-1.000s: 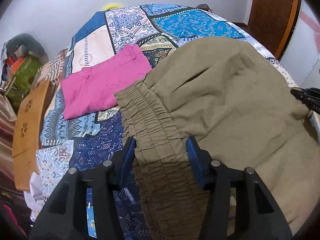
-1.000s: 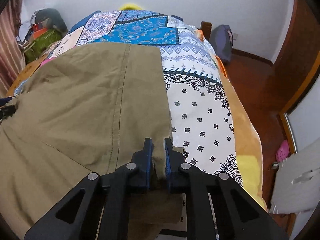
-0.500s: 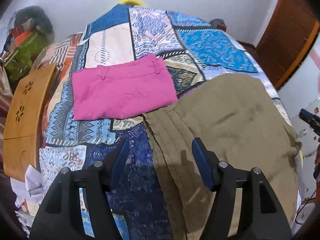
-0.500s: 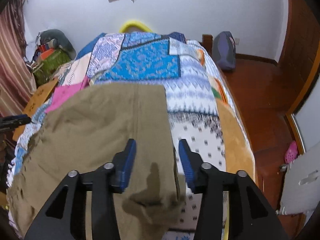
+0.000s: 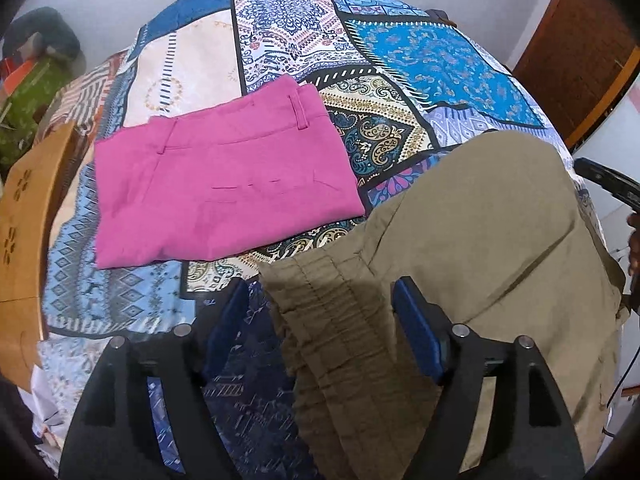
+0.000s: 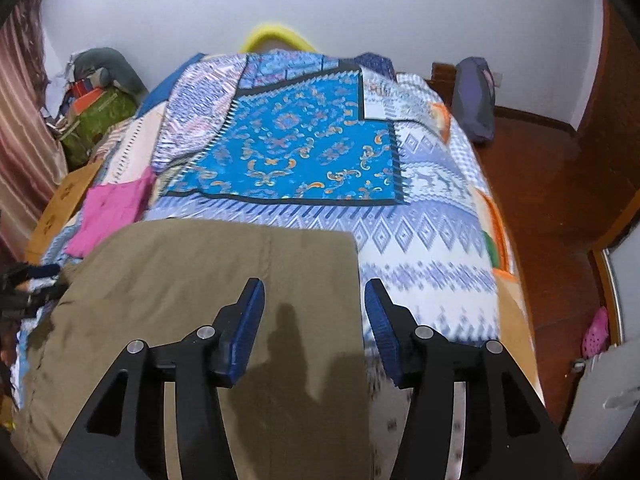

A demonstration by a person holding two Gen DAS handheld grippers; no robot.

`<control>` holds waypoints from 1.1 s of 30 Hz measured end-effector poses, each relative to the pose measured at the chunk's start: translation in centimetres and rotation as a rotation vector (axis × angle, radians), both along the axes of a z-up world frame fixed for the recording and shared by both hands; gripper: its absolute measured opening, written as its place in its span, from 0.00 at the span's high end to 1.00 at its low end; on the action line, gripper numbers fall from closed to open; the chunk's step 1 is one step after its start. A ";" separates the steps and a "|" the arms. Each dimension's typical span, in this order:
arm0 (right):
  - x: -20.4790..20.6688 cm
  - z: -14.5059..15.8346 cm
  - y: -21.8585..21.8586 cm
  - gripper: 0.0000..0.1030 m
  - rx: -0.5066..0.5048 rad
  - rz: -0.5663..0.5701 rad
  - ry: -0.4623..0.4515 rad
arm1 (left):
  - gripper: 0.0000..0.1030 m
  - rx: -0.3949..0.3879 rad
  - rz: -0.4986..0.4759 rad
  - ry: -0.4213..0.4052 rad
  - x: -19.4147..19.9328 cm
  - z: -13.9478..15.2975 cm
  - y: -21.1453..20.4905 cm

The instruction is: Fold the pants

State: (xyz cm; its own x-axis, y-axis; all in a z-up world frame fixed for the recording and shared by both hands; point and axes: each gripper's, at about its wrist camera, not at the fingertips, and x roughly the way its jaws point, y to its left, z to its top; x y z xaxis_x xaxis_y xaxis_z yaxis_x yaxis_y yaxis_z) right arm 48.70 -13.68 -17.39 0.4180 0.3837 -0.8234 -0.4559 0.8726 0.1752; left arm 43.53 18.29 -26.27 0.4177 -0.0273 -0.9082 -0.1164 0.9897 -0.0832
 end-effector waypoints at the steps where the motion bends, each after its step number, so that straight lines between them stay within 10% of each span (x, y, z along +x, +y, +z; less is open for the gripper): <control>1: 0.8 -0.7 0.2 0.53 0.001 0.000 0.019 | 0.24 -0.008 0.004 -0.005 0.1 -0.1 0.1; 14: 3.1 -2.9 2.4 0.56 -0.007 0.075 0.066 | 0.29 -0.100 -0.005 -0.027 1.5 -1.4 1.0; 21: 2.2 -2.2 2.0 0.96 -0.073 0.005 -0.057 | 0.49 0.101 -0.051 -0.112 0.9 0.4 -0.9; 33: 0.6 10.3 1.4 0.97 -0.037 -0.050 -0.357 | 0.54 0.182 -0.006 -0.262 1.1 10.2 -0.7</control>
